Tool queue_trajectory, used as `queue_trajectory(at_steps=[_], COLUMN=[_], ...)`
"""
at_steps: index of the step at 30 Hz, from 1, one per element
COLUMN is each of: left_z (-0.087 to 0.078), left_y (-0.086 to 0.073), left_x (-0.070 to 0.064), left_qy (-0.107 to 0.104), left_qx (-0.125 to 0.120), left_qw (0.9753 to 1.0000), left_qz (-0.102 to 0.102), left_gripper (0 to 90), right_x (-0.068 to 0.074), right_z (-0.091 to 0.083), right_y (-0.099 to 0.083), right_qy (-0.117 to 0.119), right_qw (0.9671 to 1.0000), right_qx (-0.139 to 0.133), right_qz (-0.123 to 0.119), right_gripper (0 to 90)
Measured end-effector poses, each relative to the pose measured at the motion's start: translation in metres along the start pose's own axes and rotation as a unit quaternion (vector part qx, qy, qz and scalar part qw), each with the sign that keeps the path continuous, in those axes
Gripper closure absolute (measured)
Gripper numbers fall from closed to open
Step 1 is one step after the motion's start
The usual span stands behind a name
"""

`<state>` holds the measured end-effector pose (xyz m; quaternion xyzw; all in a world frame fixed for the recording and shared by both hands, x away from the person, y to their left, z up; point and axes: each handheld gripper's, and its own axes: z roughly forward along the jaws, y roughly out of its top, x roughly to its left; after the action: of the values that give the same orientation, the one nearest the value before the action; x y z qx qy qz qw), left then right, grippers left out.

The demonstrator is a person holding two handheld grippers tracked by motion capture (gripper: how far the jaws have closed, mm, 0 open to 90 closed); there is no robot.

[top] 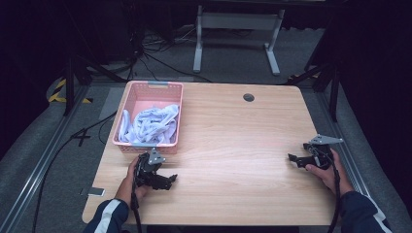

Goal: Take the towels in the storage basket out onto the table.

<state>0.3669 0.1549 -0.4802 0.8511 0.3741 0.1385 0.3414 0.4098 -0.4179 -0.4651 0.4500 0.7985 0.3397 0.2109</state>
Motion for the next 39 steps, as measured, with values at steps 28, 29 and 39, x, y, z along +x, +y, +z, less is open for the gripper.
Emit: queue_trajectory(at_steps=[28,29,39], left_z=[-0.078,-0.08,-0.055], left_y=[0.047,0.053,0.094], left_x=[0.0,0.004,0.043], left_qy=[0.044,0.05,0.092], left_qx=[-0.077,-0.082,-0.009], left_qw=[0.9933,0.9925,0.9933], left_qz=[0.074,0.076,0.069], left_gripper=[16.0,16.1,15.9], right_x=[0.001,0.001,0.002], right_z=[0.0,0.0,0.0], right_y=[0.0,0.0,0.0], right_qy=[-0.001,-0.001,0.003], right_qw=[1.0,1.0,1.0], right_qx=[-0.001,0.0,-0.001], right_qz=[0.001,0.001,-0.002], right_gripper=[11.9,11.9,11.9])
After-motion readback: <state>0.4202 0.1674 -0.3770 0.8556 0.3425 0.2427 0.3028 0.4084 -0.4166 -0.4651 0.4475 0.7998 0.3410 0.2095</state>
